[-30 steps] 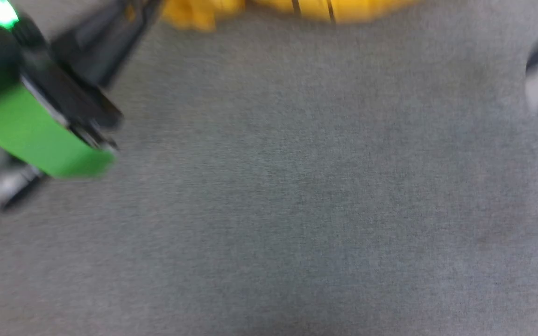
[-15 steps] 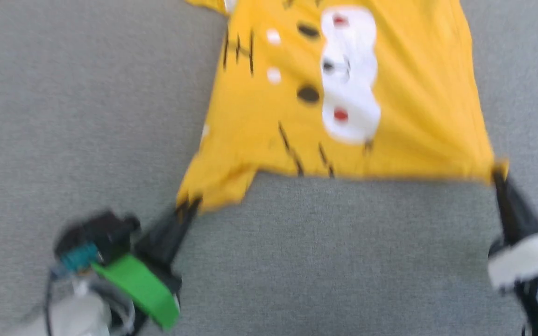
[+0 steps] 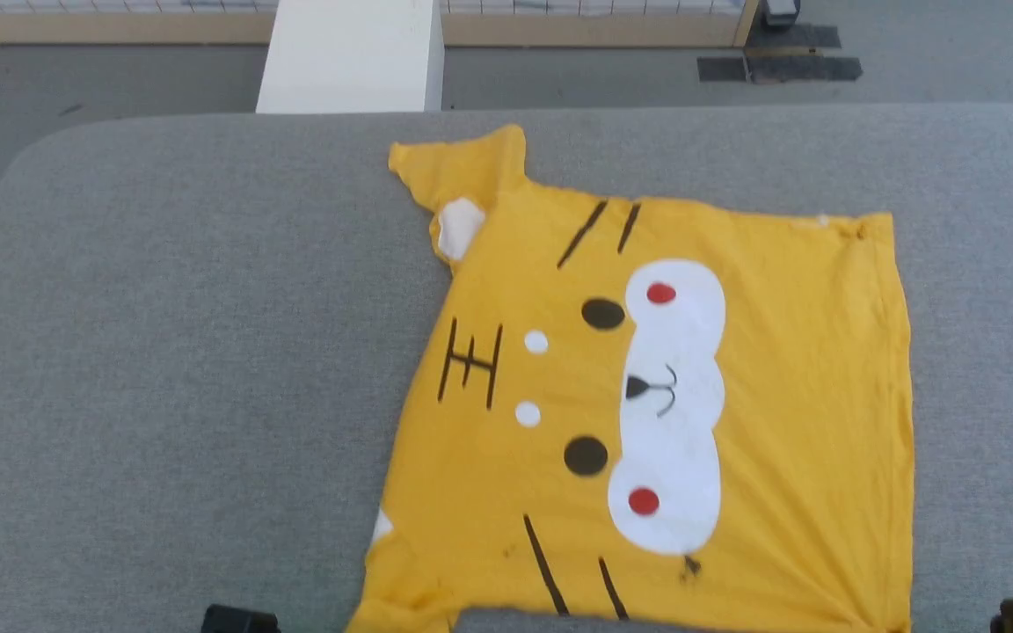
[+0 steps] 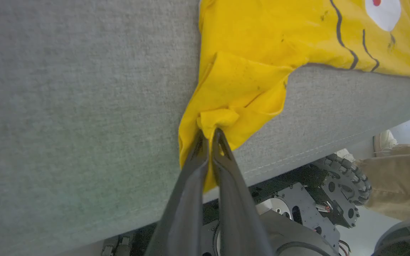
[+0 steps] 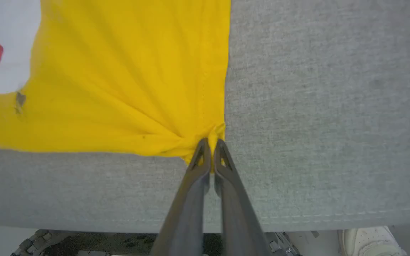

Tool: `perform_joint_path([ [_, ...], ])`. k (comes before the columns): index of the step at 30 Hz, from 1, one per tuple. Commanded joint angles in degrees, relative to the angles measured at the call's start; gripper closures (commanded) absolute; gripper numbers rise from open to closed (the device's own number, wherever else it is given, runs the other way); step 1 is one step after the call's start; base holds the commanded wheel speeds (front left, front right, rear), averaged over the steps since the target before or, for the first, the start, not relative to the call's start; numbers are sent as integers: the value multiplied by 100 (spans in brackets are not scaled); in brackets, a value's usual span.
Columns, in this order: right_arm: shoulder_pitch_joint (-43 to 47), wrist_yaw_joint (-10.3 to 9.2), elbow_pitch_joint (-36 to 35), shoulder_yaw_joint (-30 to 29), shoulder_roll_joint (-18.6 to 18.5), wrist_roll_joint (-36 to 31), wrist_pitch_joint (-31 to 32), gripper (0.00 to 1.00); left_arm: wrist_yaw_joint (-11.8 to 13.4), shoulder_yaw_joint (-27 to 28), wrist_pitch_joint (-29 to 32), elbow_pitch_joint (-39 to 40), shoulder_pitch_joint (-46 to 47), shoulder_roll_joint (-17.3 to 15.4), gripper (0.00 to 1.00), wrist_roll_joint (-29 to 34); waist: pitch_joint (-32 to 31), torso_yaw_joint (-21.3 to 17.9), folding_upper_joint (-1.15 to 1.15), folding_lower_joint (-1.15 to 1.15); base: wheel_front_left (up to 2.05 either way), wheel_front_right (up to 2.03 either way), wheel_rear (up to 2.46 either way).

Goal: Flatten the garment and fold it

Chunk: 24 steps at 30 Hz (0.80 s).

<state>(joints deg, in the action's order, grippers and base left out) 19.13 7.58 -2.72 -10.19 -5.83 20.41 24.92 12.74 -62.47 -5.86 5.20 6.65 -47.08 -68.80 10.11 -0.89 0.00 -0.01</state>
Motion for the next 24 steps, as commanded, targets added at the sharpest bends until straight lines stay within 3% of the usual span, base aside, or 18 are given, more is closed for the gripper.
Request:
perform_joint_path([
  [1,150,-9,77,16,-73,-67,93,100,52,-35,104,-4,-144,8,100,-148,-167,35,0,1,0,0,0],
  [11,569,-9,153,300,-274,223,593,100,230,-96,523,173,-485,-285,100,-627,-335,83,0,1,0,0,0],
  [15,405,-9,-25,416,-391,333,590,100,313,63,388,283,-262,-495,100,-404,-375,78,0,1,0,0,0],
  [18,-66,-9,-180,533,-630,310,548,100,354,164,412,303,213,-710,100,48,-376,61,0,1,0,0,0],
  [24,-2070,-9,-308,935,-1260,163,526,100,13,522,714,211,1822,-1022,100,1066,-250,-44,0,1,0,0,0],
])
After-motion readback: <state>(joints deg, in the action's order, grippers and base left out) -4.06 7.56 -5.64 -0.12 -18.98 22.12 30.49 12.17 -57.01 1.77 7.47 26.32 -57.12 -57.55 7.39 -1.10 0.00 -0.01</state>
